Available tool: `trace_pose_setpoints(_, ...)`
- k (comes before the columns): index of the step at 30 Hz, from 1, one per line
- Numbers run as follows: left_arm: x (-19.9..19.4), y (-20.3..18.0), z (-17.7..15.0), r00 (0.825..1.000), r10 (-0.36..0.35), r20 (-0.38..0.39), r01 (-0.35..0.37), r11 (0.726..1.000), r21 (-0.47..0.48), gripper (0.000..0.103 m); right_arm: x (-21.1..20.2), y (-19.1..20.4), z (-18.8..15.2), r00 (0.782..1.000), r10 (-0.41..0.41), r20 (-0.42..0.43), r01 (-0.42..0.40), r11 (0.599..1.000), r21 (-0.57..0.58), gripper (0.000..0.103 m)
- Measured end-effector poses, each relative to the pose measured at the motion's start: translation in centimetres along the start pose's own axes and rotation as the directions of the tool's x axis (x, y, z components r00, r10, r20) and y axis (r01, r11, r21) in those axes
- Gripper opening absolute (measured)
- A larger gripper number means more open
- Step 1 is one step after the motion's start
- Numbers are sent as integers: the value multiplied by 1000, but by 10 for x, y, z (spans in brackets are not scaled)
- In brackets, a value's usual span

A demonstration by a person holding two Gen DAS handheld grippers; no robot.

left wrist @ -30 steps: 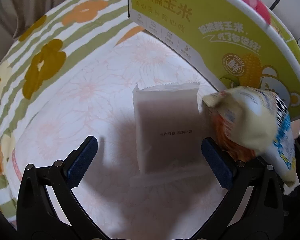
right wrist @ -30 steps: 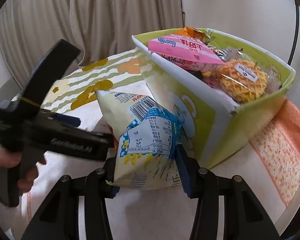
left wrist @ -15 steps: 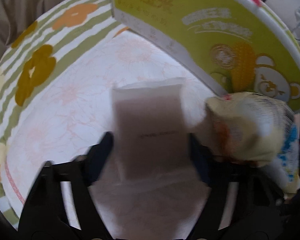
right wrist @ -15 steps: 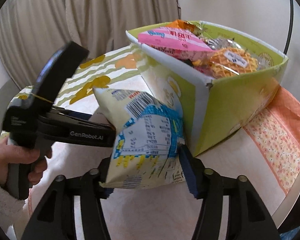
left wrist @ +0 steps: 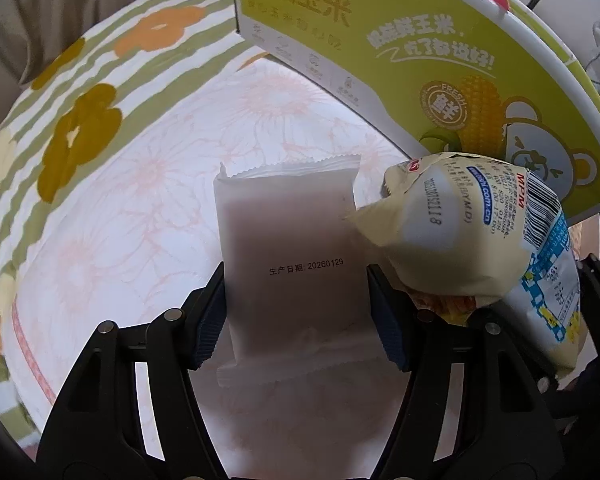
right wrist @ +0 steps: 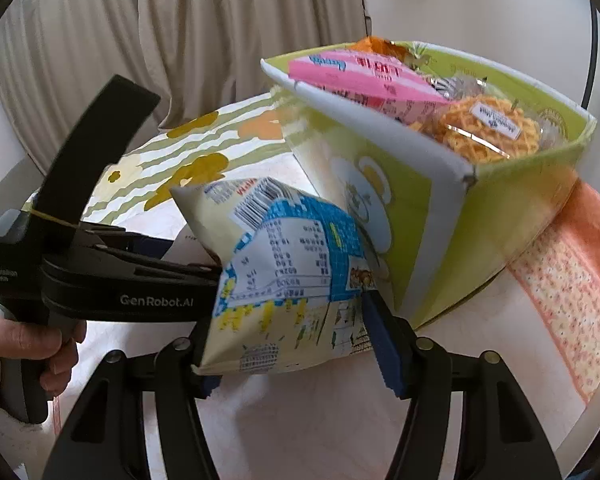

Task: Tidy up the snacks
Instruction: 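Grasp the brown pouch with the left gripper while the right grasps the white-blue bag, then carry both bags into the box and open both grippers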

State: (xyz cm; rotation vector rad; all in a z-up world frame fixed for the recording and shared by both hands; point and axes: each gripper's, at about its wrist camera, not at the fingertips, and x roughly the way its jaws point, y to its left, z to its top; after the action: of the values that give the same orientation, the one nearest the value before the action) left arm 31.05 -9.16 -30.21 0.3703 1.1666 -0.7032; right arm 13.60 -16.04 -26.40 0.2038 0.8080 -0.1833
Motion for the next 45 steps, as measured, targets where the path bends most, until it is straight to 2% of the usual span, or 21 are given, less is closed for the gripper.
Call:
trace_pose_setpoints(3,-6,9,-6,1000,18,0,-18,999,-28,62,0,1,5,1000,8,-1,-8,1000,-18,45)
trace_pose_setpoints(15,-63,49,-32,996,69,52,-58,980,-193,62,-18,7,28,992,122,43,-122,992,9,42)
trace_pose_setpoints(22,-118,57,-38,987,105,121,-71,964,-256,62,-50,13,57,978,181,107,-181,983,-9,42)
trace_pose_setpoints(26,-150,52,-31,978,133,160,-87,959,-268,62,-79,7,81,962,224,156,-227,974,-2,42)
trace_pose_setpoints(30,-180,33,-15,967,149,208,-90,959,-269,62,-105,-15,108,947,249,203,-255,967,5,42)
trace_pose_setpoints(35,-198,-6,9,952,155,263,-81,959,-272,62,-123,-57,132,939,252,233,-259,966,0,42)
trace_pose_setpoints(41,-198,-76,46,935,167,312,-64,947,-316,62,-132,-126,162,932,278,233,-272,961,-60,42)
trace_pose_setpoints(45,-178,-122,73,934,165,316,-43,932,-359,62,-128,-169,177,930,301,210,-288,953,-88,42)
